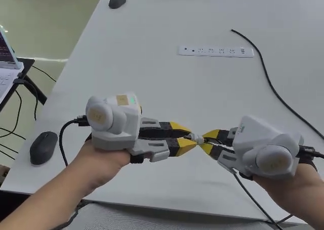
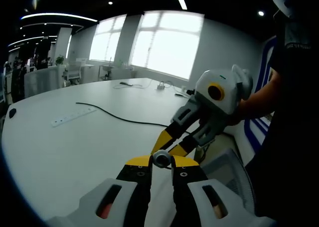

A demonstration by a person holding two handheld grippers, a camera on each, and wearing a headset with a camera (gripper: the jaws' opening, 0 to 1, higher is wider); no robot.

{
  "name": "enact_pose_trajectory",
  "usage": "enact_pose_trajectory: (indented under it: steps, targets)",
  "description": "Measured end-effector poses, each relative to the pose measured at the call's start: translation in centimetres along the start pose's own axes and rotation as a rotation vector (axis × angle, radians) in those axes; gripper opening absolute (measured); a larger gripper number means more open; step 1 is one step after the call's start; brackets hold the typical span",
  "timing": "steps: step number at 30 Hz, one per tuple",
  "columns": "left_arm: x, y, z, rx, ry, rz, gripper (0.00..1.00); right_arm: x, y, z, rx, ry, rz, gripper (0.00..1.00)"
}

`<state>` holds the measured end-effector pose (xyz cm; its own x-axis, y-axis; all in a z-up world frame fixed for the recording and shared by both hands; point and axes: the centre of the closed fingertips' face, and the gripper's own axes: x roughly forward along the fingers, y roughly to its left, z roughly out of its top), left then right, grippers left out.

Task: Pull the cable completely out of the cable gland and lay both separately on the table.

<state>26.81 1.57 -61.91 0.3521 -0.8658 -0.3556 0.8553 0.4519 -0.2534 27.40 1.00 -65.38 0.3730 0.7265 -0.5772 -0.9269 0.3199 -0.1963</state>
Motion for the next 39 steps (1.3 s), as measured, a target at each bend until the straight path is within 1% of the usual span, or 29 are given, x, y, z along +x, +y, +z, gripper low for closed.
enact_pose_trajectory:
  steps: [3,5,9,15,19,21,26,29,31,35,39]
  targets:
    - [0.1,-0.1,0.0,-0.001,0.002,-0.003,0.15,0.1,0.2,-0.2,0.013,0.003,0.012,0.0]
    - [0.1,-0.1,0.0,-0.002,0.002,-0.002,0.15,0.0,0.3,-0.3,-0.006,-0.002,0.006,0.0]
    - [0.3,-0.2,0.0,-0.002,0.002,-0.003,0.15,0.0,0.3,-0.4,0.003,-0.006,0.0,0.0]
    - [0.3,-0.3,0.2,-0.005,-0.006,0.0,0.15,-0.1,-0.2,-1.6,0.028,0.011,-0.018,0.0]
    - [0.2,-0.4,0.6,-0.02,-0.023,0.001,0.15,-0.2,-0.6,-2.6,0.067,0.011,-0.028,0.0]
    - [0.2,-0.3,0.7,-0.029,-0.032,0.005,0.15,-0.2,-0.8,-3.1,0.1,0.012,-0.032,0.0]
    - [-0.1,-0.3,1.1,-0.027,-0.043,0.016,0.15,-0.3,-1.0,-5.0,0.143,0.041,-0.04,0.0]
    - [-0.1,-0.4,0.9,-0.027,-0.035,0.021,0.15,-0.8,-1.2,-6.0,0.212,0.042,-0.049,0.0]
    - [0.0,-0.5,0.6,-0.027,-0.032,0.024,0.15,-1.0,-1.4,-6.5,0.235,0.044,-0.057,0.0]
    - [0.1,-0.6,0.3,-0.03,-0.028,0.031,0.15,-1.3,-1.8,-7.0,0.302,0.042,-0.067,0.0]
    - [0.2,-0.7,0.1,-0.03,-0.023,0.029,0.15,-1.5,-2.3,-6.9,0.308,0.039,-0.075,0.0]
